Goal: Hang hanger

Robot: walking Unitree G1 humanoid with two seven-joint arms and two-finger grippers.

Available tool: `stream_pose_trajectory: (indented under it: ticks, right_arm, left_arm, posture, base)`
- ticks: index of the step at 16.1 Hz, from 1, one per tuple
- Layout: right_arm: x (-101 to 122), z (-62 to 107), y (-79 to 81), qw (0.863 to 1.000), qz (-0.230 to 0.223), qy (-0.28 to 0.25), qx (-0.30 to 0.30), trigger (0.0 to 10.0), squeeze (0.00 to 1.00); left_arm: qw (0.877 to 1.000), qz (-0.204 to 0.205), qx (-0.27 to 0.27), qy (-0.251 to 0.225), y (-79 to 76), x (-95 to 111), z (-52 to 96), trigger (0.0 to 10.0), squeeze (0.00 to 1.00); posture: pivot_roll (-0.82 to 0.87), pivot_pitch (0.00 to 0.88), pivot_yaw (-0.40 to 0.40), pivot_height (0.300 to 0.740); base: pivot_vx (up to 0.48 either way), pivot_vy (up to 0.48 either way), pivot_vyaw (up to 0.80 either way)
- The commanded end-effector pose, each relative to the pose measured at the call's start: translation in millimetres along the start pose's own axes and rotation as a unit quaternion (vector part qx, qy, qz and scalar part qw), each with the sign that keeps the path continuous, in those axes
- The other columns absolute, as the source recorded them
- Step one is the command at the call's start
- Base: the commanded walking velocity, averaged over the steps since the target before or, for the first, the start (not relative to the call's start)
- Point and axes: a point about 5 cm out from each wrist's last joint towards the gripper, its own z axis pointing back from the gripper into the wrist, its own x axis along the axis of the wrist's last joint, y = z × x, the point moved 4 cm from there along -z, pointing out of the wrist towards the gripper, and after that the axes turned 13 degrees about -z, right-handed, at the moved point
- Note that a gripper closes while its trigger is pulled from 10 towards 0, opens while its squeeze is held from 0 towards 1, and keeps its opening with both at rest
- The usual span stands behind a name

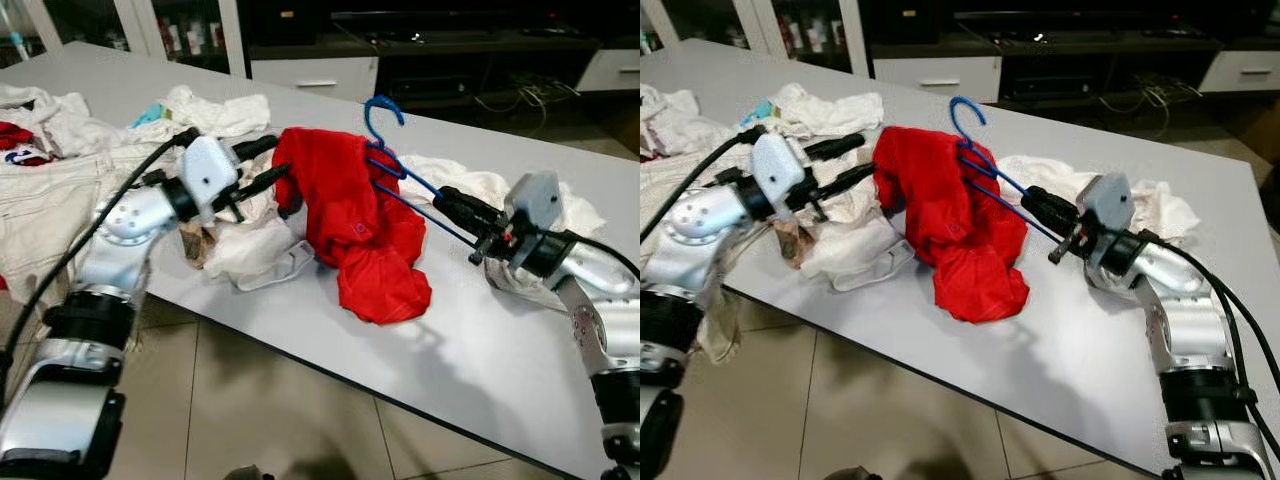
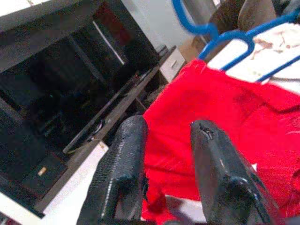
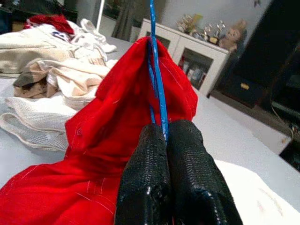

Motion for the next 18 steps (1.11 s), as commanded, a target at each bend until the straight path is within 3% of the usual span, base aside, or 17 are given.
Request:
stream_pose_trajectory:
  ticks: [1, 5, 6, 7, 11, 12, 14, 18]
  right_arm:
    - [10.1, 2.9, -2.2, 1.0, 0.025, -0.015, 0.002, 10.0, 0.0]
    - [2.6, 6.2, 21.0, 0.996, 0.071, 0.003, 0.06, 10.0, 0.0]
    - [1.5, 9.5, 27.8, 0.994, 0.084, 0.006, 0.076, 10.0, 0.0]
    - [1.2, 10.7, 29.9, 0.992, 0.093, 0.01, 0.082, 10.0, 0.0]
    - [-4.1, 13.5, 36.4, 0.988, 0.115, 0.024, 0.099, 10.0, 0.0]
    - [-4.6, 13.2, 36.9, 0.988, 0.116, 0.024, 0.099, 10.0, 0.01]
    - [-3.7, 12.7, 35.9, 0.988, 0.124, 0.02, 0.094, 10.0, 0.03]
    - [-2.3, 12.6, 29.9, 0.99, 0.12, 0.014, 0.079, 10.0, 0.05]
  left_arm:
    - [1.0, 0.003, -0.001, -0.018, 4.1, 5.9, -2.5, 10.0, 1.0]
    - [0.998, 0.025, -0.037, -0.052, -12.6, 11.0, -1.4, 10.0, 1.0]
    - [0.997, 0.026, -0.047, -0.055, -20.3, 9.8, 1.8, 10.0, 0.41]
    - [0.997, 0.021, -0.05, -0.053, -22.0, 9.1, 2.9, 10.0, 0.0]
    - [0.998, 0.028, -0.013, -0.053, -15.5, 6.9, 6.2, 10.0, 0.02]
    - [0.998, 0.039, -0.009, -0.047, -14.6, 3.1, 8.6, 10.0, 0.04]
    - [0.997, 0.074, -0.003, -0.03, -15.5, -8.7, 19.6, 10.0, 0.0]
    - [0.997, 0.071, -0.007, -0.025, -12.1, -8.9, 27.9, 10.0, 0.0]
  posture:
    - [-0.07, 0.0, 0.03, 0.74]
    - [-0.07, 0.0, 0.028, 0.74]
    - [-0.07, 0.0, 0.025, 0.74]
    - [-0.07, 0.0, 0.025, 0.74]
    - [-0.06, 0.0, 0.017, 0.74]
    - [-0.06, 0.0, 0.017, 0.74]
    - [-0.06, 0.0, 0.016, 0.74]
    - [-0.06, 0.0, 0.016, 0.74]
  base:
    - [0.0, 0.0, 0.0]
    - [0.0, 0.0, 0.0]
    - [0.0, 0.0, 0.0]
    - [0.0, 0.0, 0.0]
    - [0.0, 0.0, 0.0]
    - [0.0, 0.0, 0.0]
    - [0.0, 0.0, 0.0]
    - [0.0, 0.0, 0.0]
